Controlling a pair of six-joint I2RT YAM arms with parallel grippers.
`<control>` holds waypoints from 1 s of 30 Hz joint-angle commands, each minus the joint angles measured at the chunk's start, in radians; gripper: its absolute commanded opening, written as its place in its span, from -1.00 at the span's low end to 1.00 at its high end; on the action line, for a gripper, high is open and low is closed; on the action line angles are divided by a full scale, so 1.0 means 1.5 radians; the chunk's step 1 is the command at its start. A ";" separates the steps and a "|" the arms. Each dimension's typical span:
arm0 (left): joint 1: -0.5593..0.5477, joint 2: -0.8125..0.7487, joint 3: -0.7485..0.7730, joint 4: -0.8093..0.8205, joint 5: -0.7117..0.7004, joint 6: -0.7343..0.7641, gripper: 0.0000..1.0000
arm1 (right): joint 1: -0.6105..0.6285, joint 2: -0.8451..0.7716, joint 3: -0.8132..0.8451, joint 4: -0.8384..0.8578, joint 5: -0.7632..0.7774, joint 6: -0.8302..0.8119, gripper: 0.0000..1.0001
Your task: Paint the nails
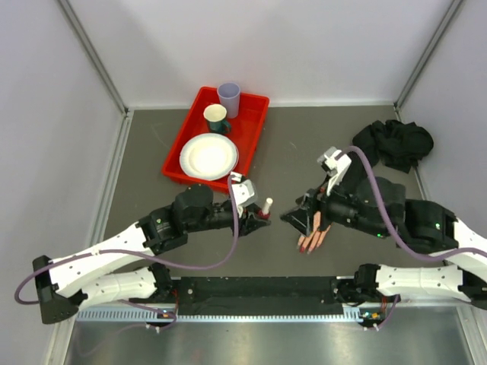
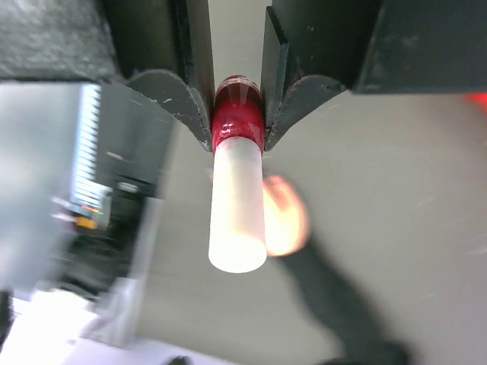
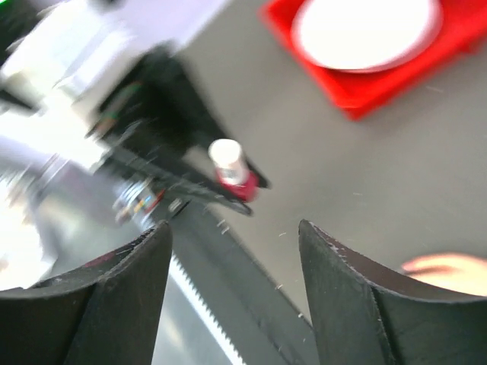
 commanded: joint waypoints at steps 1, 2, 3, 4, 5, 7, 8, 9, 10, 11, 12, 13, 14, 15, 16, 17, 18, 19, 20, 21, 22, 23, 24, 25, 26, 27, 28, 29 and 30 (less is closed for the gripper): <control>-0.002 -0.002 0.027 0.010 0.226 -0.016 -1.00 | -0.006 -0.008 0.015 0.036 -0.252 -0.139 0.29; -0.003 0.004 0.035 0.001 0.269 -0.018 -1.00 | -0.007 -0.005 0.019 0.037 -0.270 -0.144 0.28; -0.003 0.015 0.048 -0.008 0.286 -0.022 -1.00 | -0.007 0.002 0.023 0.032 -0.272 -0.148 0.23; -0.002 0.020 0.052 -0.011 0.306 -0.026 -1.00 | -0.008 0.006 0.026 0.030 -0.274 -0.156 0.22; -0.003 0.023 0.057 -0.014 0.318 -0.029 -1.00 | -0.012 0.010 0.030 0.028 -0.282 -0.160 0.20; -0.002 0.029 0.062 -0.015 0.338 -0.034 -1.00 | -0.016 0.016 0.029 0.034 -0.287 -0.164 0.18; -0.002 0.031 0.063 -0.014 0.341 -0.035 -1.00 | -0.021 0.019 0.028 0.034 -0.298 -0.166 0.17; -0.002 0.030 0.063 -0.014 0.341 -0.036 -1.00 | -0.023 0.020 0.028 0.034 -0.302 -0.167 0.15; -0.002 0.030 0.063 -0.013 0.341 -0.037 -1.00 | -0.025 0.023 0.029 0.031 -0.305 -0.168 0.12; -0.002 0.030 0.063 -0.011 0.344 -0.037 -1.00 | -0.026 0.023 0.029 0.028 -0.310 -0.168 0.09; -0.002 0.030 0.063 -0.010 0.345 -0.038 -1.00 | -0.029 0.023 0.029 0.030 -0.311 -0.168 0.08; -0.002 0.031 0.062 -0.006 0.354 -0.039 -1.00 | -0.030 0.021 0.028 0.031 -0.309 -0.169 0.07; -0.002 0.030 0.063 -0.004 0.354 -0.040 -1.00 | -0.032 0.020 0.027 0.032 -0.310 -0.169 0.04; -0.002 0.034 0.064 -0.003 0.355 -0.041 -1.00 | -0.039 0.020 0.028 0.031 -0.313 -0.169 -0.06; -0.002 0.035 0.064 -0.004 0.357 -0.040 -1.00 | -0.043 0.021 0.028 0.032 -0.315 -0.167 -0.11; -0.002 0.036 0.065 -0.003 0.357 -0.040 -1.00 | -0.043 0.019 0.029 0.034 -0.322 -0.167 -0.18; -0.002 0.038 0.066 -0.004 0.357 -0.039 -1.00 | -0.045 0.020 0.029 0.035 -0.325 -0.167 -0.30; -0.002 0.039 0.067 -0.005 0.356 -0.038 -1.00 | -0.045 0.020 0.029 0.037 -0.327 -0.167 -0.35; -0.002 0.039 0.069 -0.006 0.355 -0.038 -1.00 | -0.045 0.021 0.028 0.037 -0.328 -0.168 -0.43; -0.003 0.039 0.070 -0.007 0.351 -0.036 -1.00 | -0.046 0.024 0.029 0.037 -0.327 -0.168 -0.45; -0.002 0.037 0.070 -0.008 0.344 -0.036 -1.00 | -0.045 0.025 0.028 0.036 -0.327 -0.169 -0.52; -0.002 0.038 0.072 -0.010 0.341 -0.034 -1.00 | -0.046 0.028 0.028 0.036 -0.326 -0.169 -0.71; -0.002 0.037 0.074 -0.012 0.335 -0.033 -1.00 | -0.046 0.030 0.028 0.037 -0.325 -0.170 -0.84; -0.002 0.036 0.075 -0.014 0.324 -0.032 -0.97 | -0.047 0.032 0.029 0.037 -0.322 -0.170 -1.00; -0.002 0.034 0.080 -0.018 0.269 -0.030 -0.87 | -0.047 0.033 0.029 0.036 -0.294 -0.169 -1.00; -0.002 0.024 0.081 -0.033 0.215 -0.033 -0.63 | -0.047 0.029 0.028 0.038 -0.272 -0.164 -1.00; -0.003 0.016 0.080 -0.036 0.169 -0.031 -0.41 | -0.046 0.025 0.023 0.040 -0.227 -0.162 -1.00; -0.002 -0.007 0.071 -0.039 0.056 -0.030 -0.01 | -0.046 0.022 0.021 0.041 -0.202 -0.162 -1.00; -0.002 -0.019 0.066 -0.043 0.001 -0.028 0.11 | -0.047 0.016 0.018 0.045 -0.181 -0.159 -1.00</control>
